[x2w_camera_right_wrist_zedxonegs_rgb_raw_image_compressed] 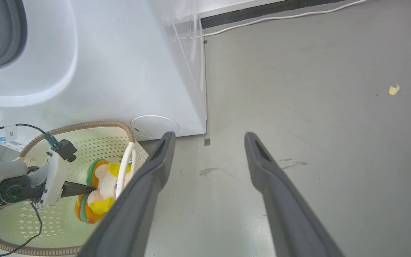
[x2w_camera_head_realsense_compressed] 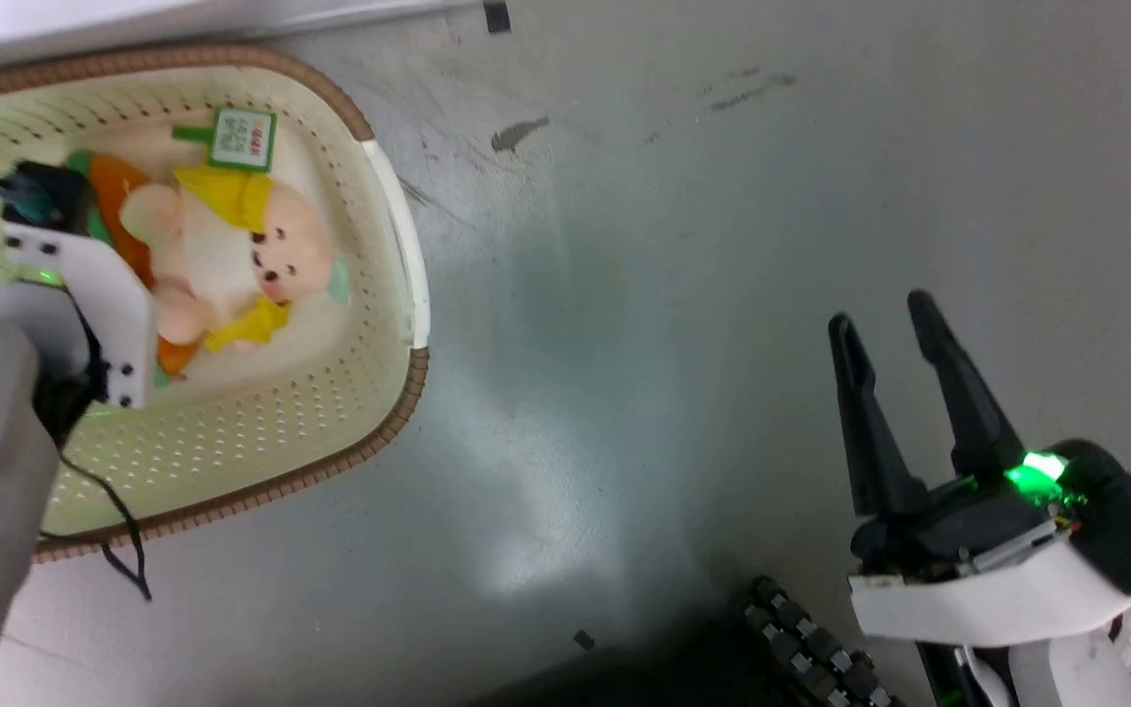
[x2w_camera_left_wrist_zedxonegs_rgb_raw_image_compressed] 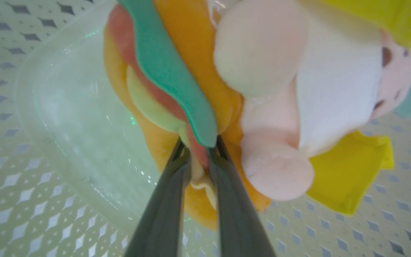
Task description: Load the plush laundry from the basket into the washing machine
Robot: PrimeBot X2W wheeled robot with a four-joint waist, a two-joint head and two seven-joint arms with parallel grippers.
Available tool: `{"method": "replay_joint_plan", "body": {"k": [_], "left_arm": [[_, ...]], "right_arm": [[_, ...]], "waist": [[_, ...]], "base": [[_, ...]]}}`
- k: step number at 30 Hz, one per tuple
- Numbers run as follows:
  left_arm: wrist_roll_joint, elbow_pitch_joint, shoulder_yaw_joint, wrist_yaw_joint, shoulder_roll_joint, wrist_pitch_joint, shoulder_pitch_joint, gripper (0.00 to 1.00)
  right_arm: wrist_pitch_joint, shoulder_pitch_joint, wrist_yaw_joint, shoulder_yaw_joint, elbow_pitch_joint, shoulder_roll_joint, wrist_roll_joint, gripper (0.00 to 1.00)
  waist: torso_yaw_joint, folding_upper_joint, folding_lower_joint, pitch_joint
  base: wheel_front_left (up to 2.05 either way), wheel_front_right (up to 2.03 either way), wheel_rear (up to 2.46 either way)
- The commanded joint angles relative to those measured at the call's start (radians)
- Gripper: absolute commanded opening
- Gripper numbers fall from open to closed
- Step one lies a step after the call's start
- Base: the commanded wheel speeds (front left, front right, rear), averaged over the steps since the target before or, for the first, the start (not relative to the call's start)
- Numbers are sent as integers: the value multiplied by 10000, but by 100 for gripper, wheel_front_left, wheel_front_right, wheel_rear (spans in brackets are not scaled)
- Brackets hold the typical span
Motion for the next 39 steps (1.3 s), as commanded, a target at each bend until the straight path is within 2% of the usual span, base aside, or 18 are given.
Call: {"method": "replay_joint_plan", "body": {"k": [1, 4, 10, 16, 21, 24, 32, 36, 39], "left_arm": [[-218, 340, -135, -50, 128, 20, -212, 0], [-468, 658, -234, -79, 333, -101, -319, 0], [-1150, 1228, -340, -184, 139, -483, -229, 0], [-1519, 1261, -322, -278, -570, -1015, 367, 0], [-1830, 1097, -406, -331, -1156, -1866, 1204, 0], [-2204, 800, -387, -339, -1477, -2459, 1808, 0], [-2925, -253, -391, -343, -1673, -4747, 3564, 0], [-3015, -1113, -145, -344, -1563, -5196, 4001, 0], [-2773, -2122, 473, -239, -1389, -5239, 4270, 0]], "right_arm": [[-117, -301, 6, 61, -93, -6, 111, 100], [-180, -545, 6, 212, -34, -6, 228, 100], [-291, -793, 6, 152, 312, -6, 225, 100], [-291, -627, 6, -266, 725, -6, -293, 100], [-291, -367, 6, -481, 1071, -6, -1014, 100], [-291, -124, 6, -657, 1249, -6, -1390, 100], [-291, 536, 6, -1260, 1691, -6, -1865, 100], [-291, 787, 6, -1436, 1778, -6, -1995, 100], [-291, 956, 6, -1511, 1831, -6, -2073, 100]], "waist": [[-94, 0, 0, 200], [-261, 0, 0, 303], [-27, 0, 0, -322], [665, 0, 0, -1849], [1308, 0, 0, -3341], [1722, 0, 0, -4191], [2629, 0, 0, -5991], [2986, 0, 0, -6475], [3182, 0, 0, -6798]], "base": [[0, 0, 0], [0, 0, 0], [0, 0, 0], [0, 0, 0], [0, 0, 0], [0, 0, 0], [0, 0, 0], [0, 0, 0], [0, 0, 0]]}}
